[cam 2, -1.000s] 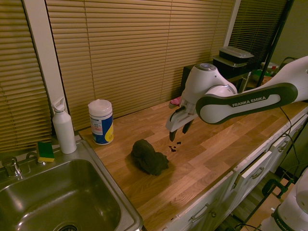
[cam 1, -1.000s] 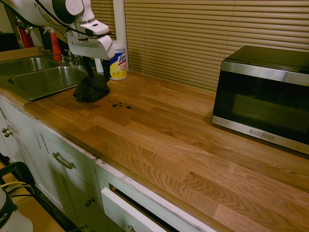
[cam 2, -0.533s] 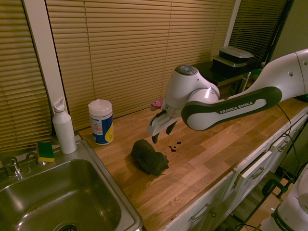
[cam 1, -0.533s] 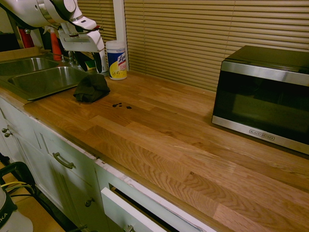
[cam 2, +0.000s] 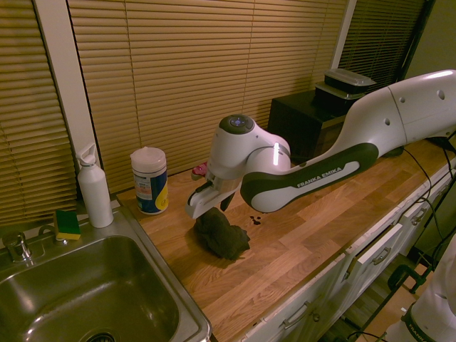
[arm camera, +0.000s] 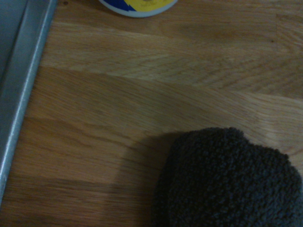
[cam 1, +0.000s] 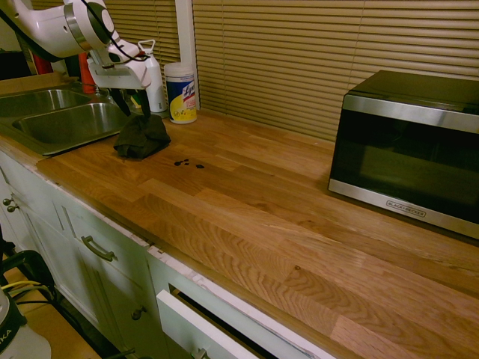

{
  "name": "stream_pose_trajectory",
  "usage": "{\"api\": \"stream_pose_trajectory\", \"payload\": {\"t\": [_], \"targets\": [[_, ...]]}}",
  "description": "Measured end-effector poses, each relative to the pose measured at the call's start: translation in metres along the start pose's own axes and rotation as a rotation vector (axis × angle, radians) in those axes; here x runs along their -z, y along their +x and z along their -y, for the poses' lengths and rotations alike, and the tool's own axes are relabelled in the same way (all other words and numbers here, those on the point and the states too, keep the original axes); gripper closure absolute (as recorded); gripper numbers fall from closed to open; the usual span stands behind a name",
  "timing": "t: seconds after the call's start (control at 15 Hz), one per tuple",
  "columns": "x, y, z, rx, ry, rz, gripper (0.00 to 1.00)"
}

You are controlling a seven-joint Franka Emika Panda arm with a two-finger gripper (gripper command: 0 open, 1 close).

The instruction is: Clear the spill

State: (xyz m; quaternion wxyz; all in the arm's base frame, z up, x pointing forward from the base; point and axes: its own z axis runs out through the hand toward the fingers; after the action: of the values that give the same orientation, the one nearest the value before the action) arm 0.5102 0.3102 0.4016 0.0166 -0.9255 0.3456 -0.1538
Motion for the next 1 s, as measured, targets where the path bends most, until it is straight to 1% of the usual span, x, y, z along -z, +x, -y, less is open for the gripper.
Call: {"api": "stream_pose_trajectory", "payload": {"t": [0.2,0.47,0.53,1.0], "targets": [[-0.008,0.001,0.000,-0.052,-0.022,-0.007,0.00],[-0.024,-0.002,0.003,-0.093,-0.056,-0.006,0.00],[-0.028,-0.002,0.004,-0.107,-0.065,-0.007,1.00],[-0.040,0.002,0.004,-0.139,-0.105,-0.003,1.00]]}}
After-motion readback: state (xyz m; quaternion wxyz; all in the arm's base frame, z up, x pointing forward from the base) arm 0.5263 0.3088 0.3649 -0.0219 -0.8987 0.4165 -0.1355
